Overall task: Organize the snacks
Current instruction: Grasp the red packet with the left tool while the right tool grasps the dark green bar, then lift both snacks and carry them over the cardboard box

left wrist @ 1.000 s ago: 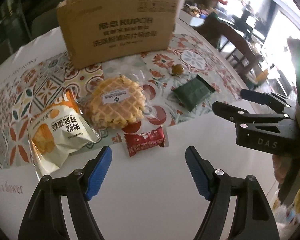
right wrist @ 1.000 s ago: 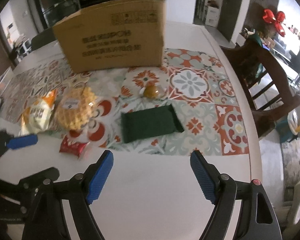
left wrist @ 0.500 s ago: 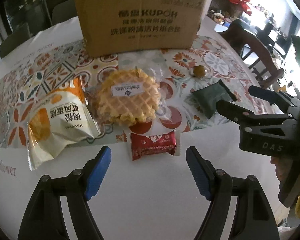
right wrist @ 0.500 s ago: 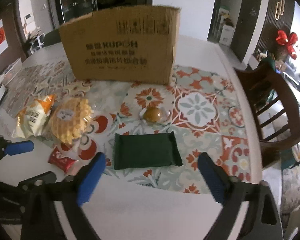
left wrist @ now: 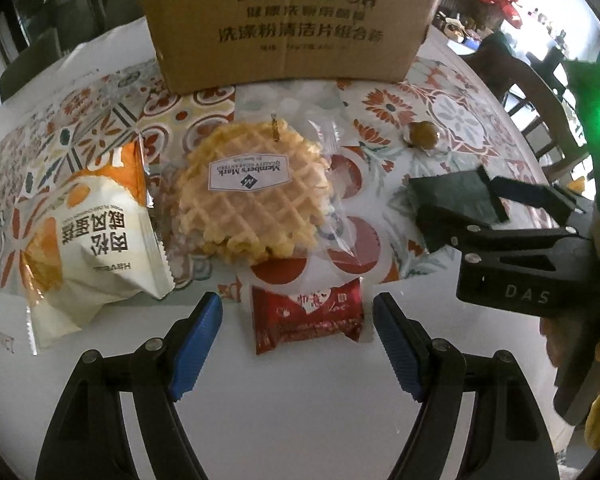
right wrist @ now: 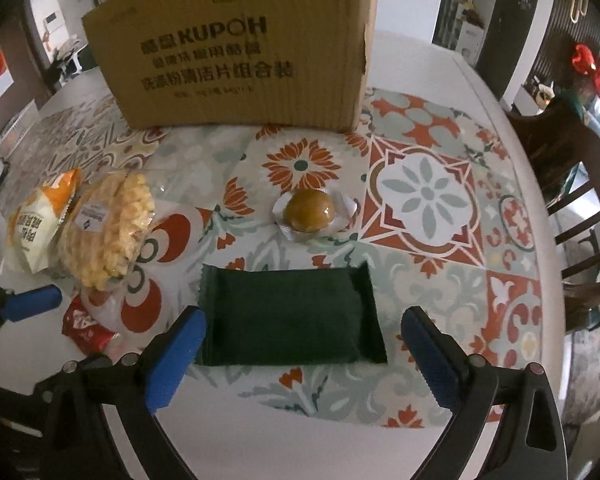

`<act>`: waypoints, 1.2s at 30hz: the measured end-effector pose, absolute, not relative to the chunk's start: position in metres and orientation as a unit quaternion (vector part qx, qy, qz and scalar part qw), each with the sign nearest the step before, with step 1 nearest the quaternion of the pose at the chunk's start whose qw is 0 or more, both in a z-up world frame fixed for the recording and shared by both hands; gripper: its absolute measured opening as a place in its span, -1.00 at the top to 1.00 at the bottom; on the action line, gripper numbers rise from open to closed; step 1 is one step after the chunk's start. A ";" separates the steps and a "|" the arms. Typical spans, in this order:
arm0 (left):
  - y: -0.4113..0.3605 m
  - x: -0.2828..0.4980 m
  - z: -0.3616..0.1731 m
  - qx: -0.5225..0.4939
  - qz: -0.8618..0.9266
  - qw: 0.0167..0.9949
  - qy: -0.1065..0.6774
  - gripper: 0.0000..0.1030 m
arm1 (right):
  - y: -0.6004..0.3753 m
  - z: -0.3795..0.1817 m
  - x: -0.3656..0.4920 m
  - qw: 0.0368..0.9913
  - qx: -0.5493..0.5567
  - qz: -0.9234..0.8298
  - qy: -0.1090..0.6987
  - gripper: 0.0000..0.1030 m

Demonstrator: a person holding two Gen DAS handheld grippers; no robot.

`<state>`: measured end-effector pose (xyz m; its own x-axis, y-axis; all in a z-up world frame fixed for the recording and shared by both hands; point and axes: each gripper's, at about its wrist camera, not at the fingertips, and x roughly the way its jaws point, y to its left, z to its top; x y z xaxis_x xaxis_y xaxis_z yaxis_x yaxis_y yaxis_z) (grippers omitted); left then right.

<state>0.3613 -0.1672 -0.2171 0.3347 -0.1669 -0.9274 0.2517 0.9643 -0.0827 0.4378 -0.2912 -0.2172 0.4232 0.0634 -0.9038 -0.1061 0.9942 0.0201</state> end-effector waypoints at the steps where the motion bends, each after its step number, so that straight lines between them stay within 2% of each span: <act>1: -0.166 0.362 -0.218 0.031 -0.126 0.815 0.564 -0.48 | -0.292 -0.219 0.439 0.842 -0.015 0.051 0.537 -0.92; 2: -0.166 0.363 -0.218 0.029 -0.125 0.816 0.563 -0.47 | -0.292 -0.219 0.440 0.843 -0.013 0.048 0.536 -0.92; 4: -0.167 0.363 -0.217 0.035 -0.124 0.819 0.559 -0.27 | -0.292 -0.219 0.440 0.844 -0.011 0.044 0.535 -0.92; 7: -0.164 0.362 -0.216 0.031 -0.126 0.821 0.555 -0.14 | -0.291 -0.220 0.440 0.845 -0.020 0.039 0.533 -0.86; 9: -0.163 0.361 -0.216 0.031 -0.132 0.822 0.554 -0.10 | -0.289 -0.218 0.438 0.848 -0.025 0.038 0.528 -0.58; 17: -0.161 0.354 -0.210 0.027 -0.144 0.826 0.544 0.03 | -0.287 -0.212 0.429 0.851 -0.015 0.038 0.523 -0.25; 19: -0.159 0.353 -0.211 0.019 -0.147 0.824 0.547 0.03 | -0.288 -0.208 0.426 0.852 -0.014 0.044 0.522 -0.05; 20: -0.158 0.352 -0.211 0.016 -0.146 0.823 0.548 0.04 | -0.286 -0.206 0.424 0.851 -0.016 0.048 0.522 0.17; 21: -0.158 0.351 -0.211 0.015 -0.147 0.822 0.549 0.04 | -0.284 -0.206 0.423 0.850 -0.020 0.049 0.524 0.49; 27: -0.158 0.343 -0.208 0.016 -0.153 0.822 0.548 0.05 | -0.282 -0.203 0.416 0.848 -0.012 0.069 0.525 0.74; 36: -0.170 0.333 -0.191 0.021 -0.178 0.830 0.529 0.05 | -0.293 -0.183 0.394 0.848 0.036 0.094 0.520 0.75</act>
